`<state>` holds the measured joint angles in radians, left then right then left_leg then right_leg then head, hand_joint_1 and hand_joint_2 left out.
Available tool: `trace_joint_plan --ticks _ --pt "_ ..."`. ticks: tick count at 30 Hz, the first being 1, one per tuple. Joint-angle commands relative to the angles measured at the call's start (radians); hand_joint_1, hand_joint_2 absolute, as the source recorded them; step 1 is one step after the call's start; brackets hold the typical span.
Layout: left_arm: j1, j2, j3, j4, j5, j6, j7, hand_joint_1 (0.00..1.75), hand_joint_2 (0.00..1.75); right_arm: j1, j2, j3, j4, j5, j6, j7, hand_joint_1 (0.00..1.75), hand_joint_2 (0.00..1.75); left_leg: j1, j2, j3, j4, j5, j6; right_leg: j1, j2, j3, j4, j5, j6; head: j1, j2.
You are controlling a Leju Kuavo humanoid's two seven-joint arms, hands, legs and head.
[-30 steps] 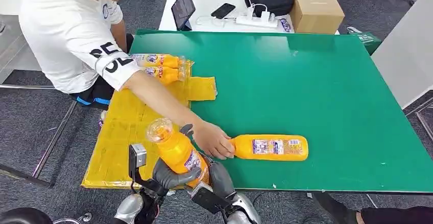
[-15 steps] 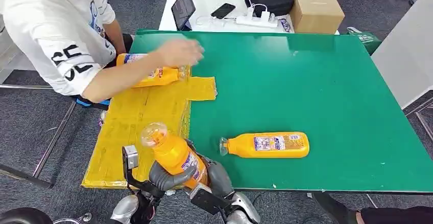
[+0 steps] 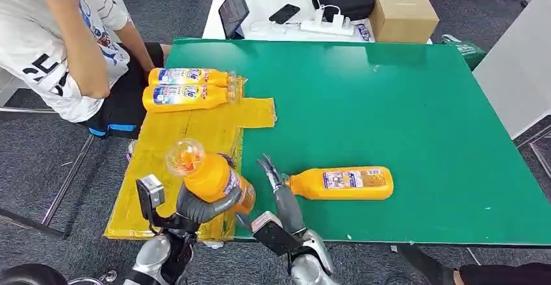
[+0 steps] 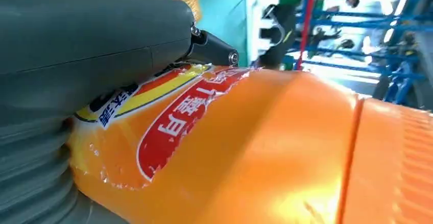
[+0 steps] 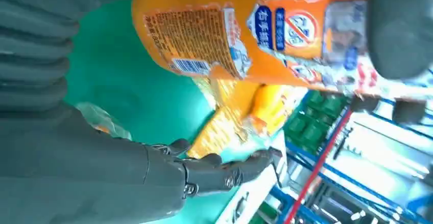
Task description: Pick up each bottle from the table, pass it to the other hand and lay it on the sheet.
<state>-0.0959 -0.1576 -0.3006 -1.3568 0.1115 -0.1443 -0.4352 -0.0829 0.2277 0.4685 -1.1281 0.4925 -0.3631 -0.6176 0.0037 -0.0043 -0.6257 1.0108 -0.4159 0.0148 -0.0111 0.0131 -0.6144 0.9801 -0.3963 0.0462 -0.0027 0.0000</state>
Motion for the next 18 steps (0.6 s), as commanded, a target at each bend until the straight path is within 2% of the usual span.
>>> trace_joint_plan --ticks 1,2,3,4,5,6,8,12,14,15,16,18 --pt "-0.112 -0.019 0.131 0.004 -0.217 0.288 -0.059 1.75 1.75 0.03 -0.045 -0.047 -0.236 -0.059 0.008 -0.033 0.0 0.0 0.001 -0.002 0.002 0.002 -0.002 0.0 0.001 -0.003 0.003 0.001 -0.002 -0.001 0.001 0.0" --pt "-0.149 -0.018 0.163 0.023 -0.284 0.375 -0.076 1.75 1.75 0.034 -0.045 -0.046 -0.277 -0.07 0.013 -0.038 0.0 0.0 0.001 -0.003 0.002 0.003 -0.003 0.0 0.002 -0.005 0.004 0.002 -0.003 -0.002 0.0 0.0" --pt "-0.175 -0.013 0.184 0.038 -0.281 0.378 -0.073 1.75 1.75 0.036 -0.044 -0.044 -0.301 -0.073 0.013 -0.036 0.0 0.0 0.001 -0.003 0.002 0.003 -0.002 -0.001 0.002 -0.004 0.003 0.002 -0.003 -0.002 0.0 0.0" --pt "-0.214 -0.005 0.207 0.069 -0.378 0.488 -0.091 1.75 1.75 0.037 -0.037 -0.043 -0.33 -0.083 -0.008 -0.059 0.0 0.0 0.001 -0.003 0.0 0.002 -0.001 -0.001 0.001 -0.005 0.001 0.002 -0.002 -0.001 0.0 0.0" --pt "-0.257 -0.003 0.244 0.11 -0.382 0.506 -0.088 1.75 1.75 0.042 -0.034 -0.035 -0.361 -0.085 -0.026 -0.064 0.0 0.0 0.0 -0.003 -0.001 0.001 0.0 -0.001 0.001 -0.003 0.0 0.001 -0.001 -0.001 0.0 0.0" --pt "-0.296 0.015 0.256 0.163 -0.501 0.613 -0.107 1.75 1.75 0.041 -0.025 -0.033 -0.381 -0.092 -0.069 -0.079 0.0 0.0 0.002 -0.004 0.002 0.003 -0.001 -0.001 0.002 -0.006 0.003 0.003 -0.003 -0.003 0.0 0.0" --pt "-0.358 0.031 0.291 0.253 -0.581 0.686 -0.11 1.75 1.75 0.04 -0.019 -0.02 -0.424 -0.118 -0.134 -0.081 0.0 0.0 0.001 -0.002 0.001 0.001 0.0 -0.002 0.001 -0.004 0.002 0.002 -0.001 -0.002 0.0 0.0" --pt "-0.376 0.036 0.294 0.302 -0.621 0.712 -0.133 1.75 1.75 0.04 -0.022 -0.014 -0.431 -0.125 -0.153 -0.081 0.0 0.0 0.001 -0.001 0.002 0.0 0.002 -0.002 0.001 -0.002 0.002 0.001 0.0 -0.001 0.0 0.0" --pt "-0.434 0.078 0.276 0.44 -0.852 0.81 -0.038 1.75 1.75 0.028 -0.056 0.033 -0.502 -0.203 -0.286 -0.081 0.0 0.0 0.001 -0.001 0.004 0.0 0.001 -0.002 0.001 -0.002 0.004 0.001 -0.001 -0.002 0.0 0.0" --pt "-0.47 0.092 0.283 0.524 -0.897 0.799 -0.025 1.75 1.75 0.029 -0.068 0.041 -0.542 -0.226 -0.331 -0.081 0.0 0.0 0.0 -0.001 0.002 0.0 0.002 -0.002 0.001 -0.002 0.003 0.001 0.0 -0.001 0.0 0.0" --pt "-0.494 0.112 0.263 0.586 -0.99 0.837 0.006 1.75 1.75 0.038 -0.064 0.025 -0.572 -0.228 -0.335 -0.081 0.0 0.0 0.001 -0.002 0.004 0.0 0.001 -0.002 0.001 -0.003 0.004 0.001 -0.001 -0.002 0.0 0.0" --pt "-0.543 0.137 0.24 0.703 -1.093 0.819 0.041 1.75 1.75 0.053 -0.059 -0.007 -0.624 -0.237 -0.335 -0.081 0.0 0.0 0.0 -0.003 0.004 -0.001 0.001 -0.002 0.0 -0.004 0.005 0.001 -0.001 -0.001 0.0 0.0"
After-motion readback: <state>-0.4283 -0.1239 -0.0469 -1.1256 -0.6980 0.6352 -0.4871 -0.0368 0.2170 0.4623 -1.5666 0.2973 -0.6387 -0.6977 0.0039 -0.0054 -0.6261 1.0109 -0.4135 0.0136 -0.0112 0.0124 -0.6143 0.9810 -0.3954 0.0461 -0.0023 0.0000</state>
